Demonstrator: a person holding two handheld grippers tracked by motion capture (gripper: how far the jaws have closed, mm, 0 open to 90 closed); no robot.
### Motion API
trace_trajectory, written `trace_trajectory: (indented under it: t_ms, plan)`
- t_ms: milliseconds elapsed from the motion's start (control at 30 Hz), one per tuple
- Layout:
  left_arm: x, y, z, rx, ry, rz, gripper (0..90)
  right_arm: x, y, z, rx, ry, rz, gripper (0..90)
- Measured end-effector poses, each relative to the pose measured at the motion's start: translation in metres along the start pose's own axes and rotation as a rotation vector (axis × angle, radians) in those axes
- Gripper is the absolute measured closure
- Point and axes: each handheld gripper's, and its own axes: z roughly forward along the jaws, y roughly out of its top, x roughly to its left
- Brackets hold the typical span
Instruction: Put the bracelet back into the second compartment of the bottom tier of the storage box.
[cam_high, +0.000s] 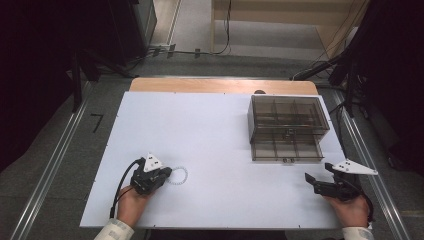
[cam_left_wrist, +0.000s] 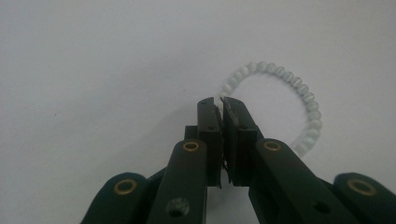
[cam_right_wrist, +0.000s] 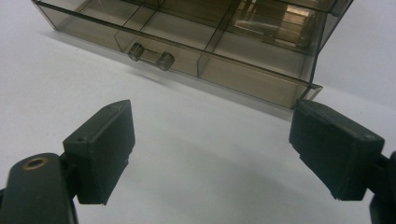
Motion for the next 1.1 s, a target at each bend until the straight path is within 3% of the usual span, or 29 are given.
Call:
trace_trajectory:
  t_ms: [133,533,733,967,1100]
  plan:
    - [-0.001,0.003,-0.003,-0.030,-0.003,0.002,87.4,0.000,-0.001,-0.001,-0.004,-0.002,0.003,12.7]
    - [-0.008,0.013,-0.020,-0.201,-0.047,-0.014,87.6,0.001,-0.002,-0.004,-0.009,-0.006,0.002,12.6]
    - [-0.014,0.015,-0.024,-0.239,-0.056,0.014,87.7,0.001,-0.001,-0.004,-0.017,0.006,-0.004,12.7]
    - [-0.018,0.018,-0.030,-0.313,-0.067,0.018,87.7,0.002,0.000,-0.003,-0.019,0.010,-0.012,13.1]
    - [-0.021,0.020,-0.029,-0.313,-0.077,0.029,87.7,0.003,0.001,-0.003,-0.022,0.011,-0.012,13.1]
